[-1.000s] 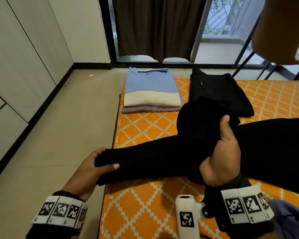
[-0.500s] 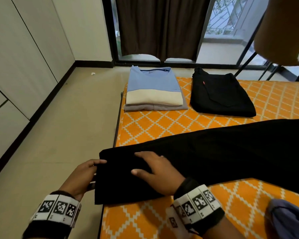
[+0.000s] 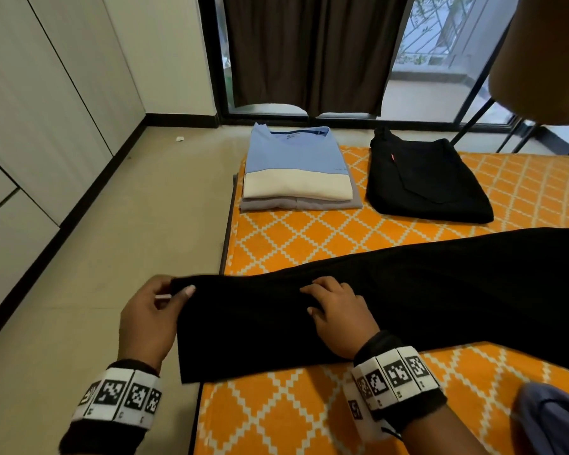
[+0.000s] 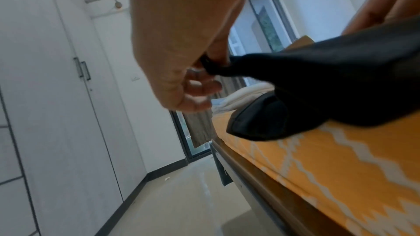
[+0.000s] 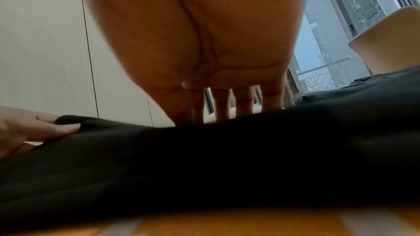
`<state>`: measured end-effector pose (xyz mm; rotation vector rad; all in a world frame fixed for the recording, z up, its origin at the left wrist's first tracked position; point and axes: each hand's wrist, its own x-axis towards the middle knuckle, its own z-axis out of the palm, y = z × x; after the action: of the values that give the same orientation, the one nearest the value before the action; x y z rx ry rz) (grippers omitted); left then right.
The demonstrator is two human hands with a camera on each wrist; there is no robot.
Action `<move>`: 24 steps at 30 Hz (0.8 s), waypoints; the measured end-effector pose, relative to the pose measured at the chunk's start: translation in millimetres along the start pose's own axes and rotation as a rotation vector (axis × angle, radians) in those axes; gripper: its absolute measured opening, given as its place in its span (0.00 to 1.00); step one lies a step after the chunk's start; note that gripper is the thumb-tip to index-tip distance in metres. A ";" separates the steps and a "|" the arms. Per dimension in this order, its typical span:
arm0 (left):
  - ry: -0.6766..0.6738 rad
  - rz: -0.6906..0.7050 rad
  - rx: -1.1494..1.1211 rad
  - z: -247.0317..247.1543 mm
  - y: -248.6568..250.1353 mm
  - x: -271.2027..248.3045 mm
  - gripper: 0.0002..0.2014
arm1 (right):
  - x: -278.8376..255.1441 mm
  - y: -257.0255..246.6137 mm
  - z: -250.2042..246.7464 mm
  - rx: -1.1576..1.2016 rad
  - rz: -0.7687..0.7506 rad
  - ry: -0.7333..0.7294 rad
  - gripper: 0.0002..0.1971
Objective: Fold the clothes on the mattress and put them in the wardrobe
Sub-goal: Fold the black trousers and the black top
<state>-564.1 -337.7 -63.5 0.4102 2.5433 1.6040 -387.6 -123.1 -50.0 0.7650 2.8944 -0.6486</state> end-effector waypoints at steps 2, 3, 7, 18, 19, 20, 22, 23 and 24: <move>0.073 0.035 -0.115 3.8 3.9 7.6 0.04 | 0.7 -2.7 -1.7 0.065 -0.019 0.100 0.21; 0.079 0.021 -0.132 6.9 2.6 10.5 0.06 | 1.2 -3.8 -2.0 0.081 -0.028 0.144 0.22; -0.198 -0.459 -0.142 12.9 -23.8 11.3 0.27 | -1.1 -0.3 8.5 -0.063 0.021 -0.059 0.30; -0.242 -0.279 -0.021 16.3 -5.2 -12.5 0.13 | -1.6 -13.5 31.7 -0.042 -0.017 -0.199 0.55; -0.252 -0.284 -0.049 16.4 -3.5 -14.2 0.15 | -1.1 -13.5 31.2 -0.032 -0.014 -0.205 0.56; -0.287 -0.318 -0.129 16.2 -3.2 -14.5 0.19 | -0.7 -13.5 30.7 -0.026 -0.015 -0.216 0.58; -0.407 -0.394 -0.269 12.7 -9.6 -13.7 0.36 | 0.4 -12.8 30.3 -0.035 -0.026 -0.247 0.64; -0.470 -0.397 -0.298 10.2 -13.1 -14.4 0.45 | 0.6 -12.4 30.3 -0.051 -0.032 -0.267 0.68; -0.519 -0.391 -0.316 8.2 -15.4 -15.9 0.50 | 0.3 -12.1 30.8 -0.073 -0.037 -0.285 0.71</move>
<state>-549.6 -341.3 -81.7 0.2337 1.8188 1.4741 -394.7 -145.4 -73.4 0.5604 2.6607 -0.5973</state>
